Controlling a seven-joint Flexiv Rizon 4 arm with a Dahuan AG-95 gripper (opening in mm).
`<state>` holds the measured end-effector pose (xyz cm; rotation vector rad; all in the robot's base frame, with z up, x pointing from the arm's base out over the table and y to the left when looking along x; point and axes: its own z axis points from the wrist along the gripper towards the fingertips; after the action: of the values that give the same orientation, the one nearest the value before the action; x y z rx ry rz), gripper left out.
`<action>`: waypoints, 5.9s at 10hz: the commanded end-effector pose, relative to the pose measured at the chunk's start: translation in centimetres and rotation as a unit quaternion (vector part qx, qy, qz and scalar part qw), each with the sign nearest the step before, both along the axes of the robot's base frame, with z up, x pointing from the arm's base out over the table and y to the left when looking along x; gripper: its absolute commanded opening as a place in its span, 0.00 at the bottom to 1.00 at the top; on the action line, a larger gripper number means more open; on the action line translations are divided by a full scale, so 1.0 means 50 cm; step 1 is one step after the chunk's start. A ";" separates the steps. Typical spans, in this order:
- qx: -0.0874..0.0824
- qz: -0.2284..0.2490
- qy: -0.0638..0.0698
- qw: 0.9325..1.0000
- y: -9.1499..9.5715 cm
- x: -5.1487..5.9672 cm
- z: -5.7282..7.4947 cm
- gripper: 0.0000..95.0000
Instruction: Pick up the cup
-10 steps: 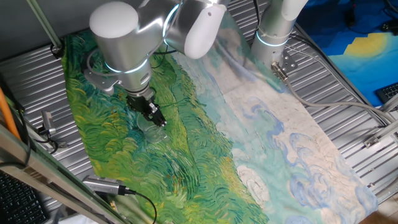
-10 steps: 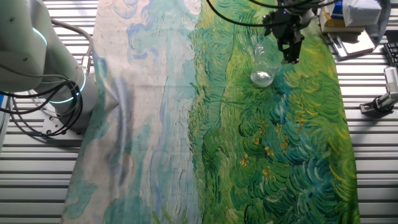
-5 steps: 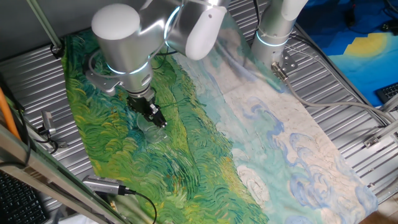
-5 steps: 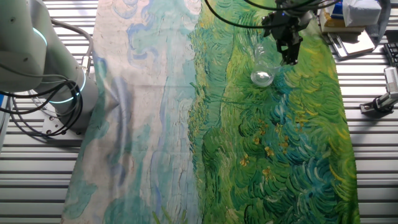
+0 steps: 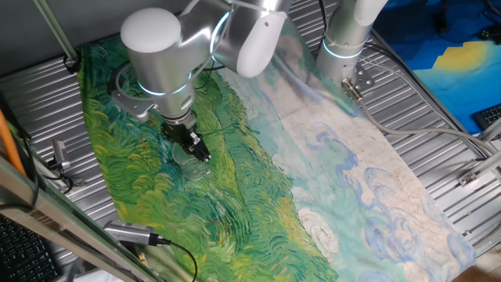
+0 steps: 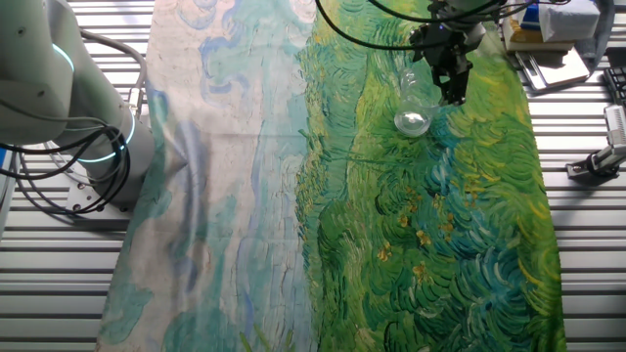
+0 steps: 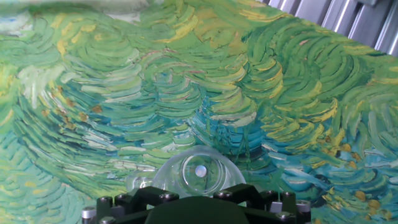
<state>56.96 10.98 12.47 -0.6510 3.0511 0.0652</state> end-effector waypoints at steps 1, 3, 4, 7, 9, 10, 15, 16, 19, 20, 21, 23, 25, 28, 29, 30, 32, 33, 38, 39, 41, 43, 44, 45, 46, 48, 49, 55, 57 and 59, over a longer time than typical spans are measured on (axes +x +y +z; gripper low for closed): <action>-0.001 0.001 -0.002 1.000 -0.001 -0.001 -0.001 1.00; -0.001 0.002 -0.004 1.000 -0.001 -0.001 -0.005 1.00; -0.001 0.001 -0.005 1.000 -0.001 -0.001 -0.006 1.00; -0.002 -0.001 -0.007 1.000 -0.001 -0.002 -0.007 1.00; -0.003 -0.001 -0.009 1.000 -0.002 -0.002 -0.010 1.00; -0.003 0.000 -0.009 1.000 -0.003 -0.002 -0.011 1.00; -0.002 0.002 -0.012 1.000 -0.004 -0.003 -0.020 1.00; -0.002 0.002 -0.012 1.000 -0.004 -0.003 -0.021 0.80; -0.001 0.004 -0.014 1.000 -0.004 -0.004 -0.022 0.80; -0.002 0.004 -0.014 1.000 -0.004 -0.004 -0.022 0.80; -0.002 0.003 -0.014 1.000 -0.004 -0.004 -0.022 0.80; -0.003 0.000 -0.013 1.000 -0.004 -0.004 -0.021 0.40; -0.003 -0.003 -0.012 1.000 -0.004 -0.004 -0.021 0.20; -0.003 -0.003 -0.012 1.000 -0.004 -0.004 -0.021 0.20; -0.003 -0.003 -0.012 1.000 -0.004 -0.004 -0.021 0.20; -0.003 -0.002 -0.012 1.000 -0.004 -0.004 -0.021 0.20; -0.001 -0.001 -0.013 1.000 -0.004 -0.004 -0.021 0.40; 0.000 0.000 -0.013 1.000 -0.004 -0.004 -0.021 0.40; 0.000 0.005 -0.014 1.000 -0.004 -0.004 -0.021 0.80; 0.003 0.004 -0.015 1.000 -0.004 -0.005 -0.024 0.80; 0.003 0.005 -0.017 1.000 -0.004 -0.005 -0.028 0.80; 0.003 0.005 -0.017 1.000 -0.004 -0.005 -0.028 0.80; 0.003 0.006 -0.017 1.000 -0.004 -0.005 -0.028 0.80; 0.002 0.007 -0.017 1.000 -0.004 -0.005 -0.028 0.80; 0.002 0.006 -0.016 1.000 -0.004 -0.005 -0.028 0.80; 0.002 0.005 -0.016 1.000 -0.004 -0.005 -0.028 0.60; 0.002 0.006 -0.016 1.000 -0.004 -0.005 -0.026 0.60; 0.003 0.009 -0.016 1.000 -0.004 -0.005 -0.026 0.80; 0.003 0.008 -0.016 1.000 -0.004 -0.005 -0.026 0.80; 0.002 0.008 -0.016 1.000 -0.004 -0.005 -0.026 0.80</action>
<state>56.73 10.76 11.51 -0.6695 3.0140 0.0631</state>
